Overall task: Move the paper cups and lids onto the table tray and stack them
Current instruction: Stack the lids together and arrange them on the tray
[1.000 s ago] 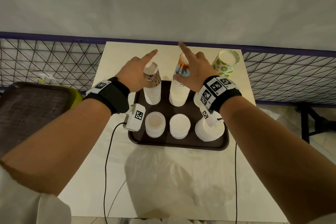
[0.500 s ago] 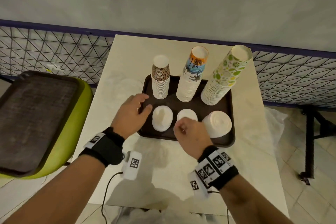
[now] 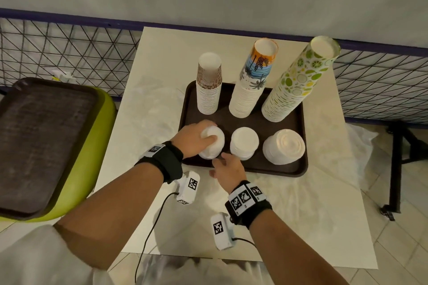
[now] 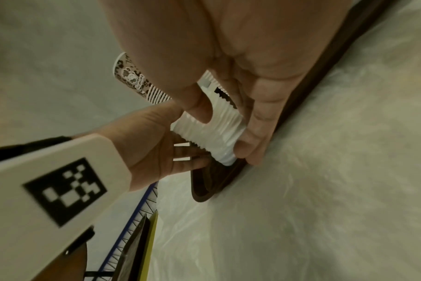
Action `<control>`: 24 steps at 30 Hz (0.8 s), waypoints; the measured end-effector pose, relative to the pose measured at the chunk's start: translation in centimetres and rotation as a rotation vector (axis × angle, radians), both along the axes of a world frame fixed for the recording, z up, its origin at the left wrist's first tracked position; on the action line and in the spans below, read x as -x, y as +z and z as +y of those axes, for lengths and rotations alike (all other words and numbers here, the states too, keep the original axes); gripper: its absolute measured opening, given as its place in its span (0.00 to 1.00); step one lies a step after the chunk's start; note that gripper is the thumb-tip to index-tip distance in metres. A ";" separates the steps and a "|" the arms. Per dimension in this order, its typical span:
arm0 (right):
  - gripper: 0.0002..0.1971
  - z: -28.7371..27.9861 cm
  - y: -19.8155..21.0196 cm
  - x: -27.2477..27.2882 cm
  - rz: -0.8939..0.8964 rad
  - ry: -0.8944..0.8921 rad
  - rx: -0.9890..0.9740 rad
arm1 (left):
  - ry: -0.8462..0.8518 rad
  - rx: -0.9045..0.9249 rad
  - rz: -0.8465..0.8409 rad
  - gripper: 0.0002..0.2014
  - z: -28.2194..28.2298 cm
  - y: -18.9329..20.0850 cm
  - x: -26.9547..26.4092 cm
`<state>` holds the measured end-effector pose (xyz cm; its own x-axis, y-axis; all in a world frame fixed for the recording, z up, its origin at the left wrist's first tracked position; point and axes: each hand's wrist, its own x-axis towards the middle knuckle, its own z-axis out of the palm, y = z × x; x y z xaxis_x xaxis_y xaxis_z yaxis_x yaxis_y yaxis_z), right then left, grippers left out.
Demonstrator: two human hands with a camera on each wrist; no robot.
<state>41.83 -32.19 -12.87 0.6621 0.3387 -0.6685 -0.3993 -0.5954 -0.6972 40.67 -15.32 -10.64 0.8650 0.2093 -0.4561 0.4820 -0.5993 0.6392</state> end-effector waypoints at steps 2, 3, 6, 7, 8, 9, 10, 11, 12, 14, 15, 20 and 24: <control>0.14 0.7 0.0 -0.1 0.062 -0.054 -0.072 | 0.024 0.025 0.003 0.22 0.0 0.1 0.5; 0.08 1.0 0.1 -0.1 0.087 -0.083 -0.107 | 0.042 0.030 0.003 0.22 0.1 0.1 0.7; 0.07 2.2 -0.1 -0.3 0.080 -0.108 -0.143 | 0.104 0.035 0.017 0.22 0.3 0.2 1.3; 0.08 2.6 -0.2 -0.4 0.074 -0.103 -0.145 | 0.126 0.042 0.022 0.22 0.4 0.1 1.4; 0.09 3.0 0.0 -0.4 0.073 -0.104 -0.146 | 0.149 0.056 0.022 0.22 0.5 0.1 1.5; 0.09 3.4 0.0 -0.5 0.086 -0.114 -0.150 | 0.172 0.070 0.018 0.21 0.6 0.0 1.6; 0.09 3.9 0.4 -0.7 0.103 -0.128 -0.158 | 0.194 0.081 0.010 0.21 0.6 0.1 1.6; 0.09 4.4 0.5 -0.8 0.120 -0.143 -0.166 | 0.220 0.089 0.005 0.21 0.7 0.1 1.6; 0.10 4.8 0.7 -1.0 0.130 -0.152 -0.172 | 0.248 0.093 0.002 0.22 0.8 0.2 1.6; 0.15 5.4 1.0 -1.5 0.129 -0.164 -0.172 | 0.318 0.109 0.016 0.24 1.1 0.4 1.3; 0.17 5.6 1.1 -1.8 0.122 -0.173 -0.172 | 0.349 0.125 0.026 0.26 1.2 0.6 1.2; 0.27 6.4 1.5 -2.4 0.093 -0.167 -0.168 | 0.409 0.169 0.048 0.25 1.5 1.1 0.2; 0.29 7.1 0.2 -3.0 0.048 -0.171 -0.104 | 0.442 0.179 0.039 0.24 1.6 1.2 -0.3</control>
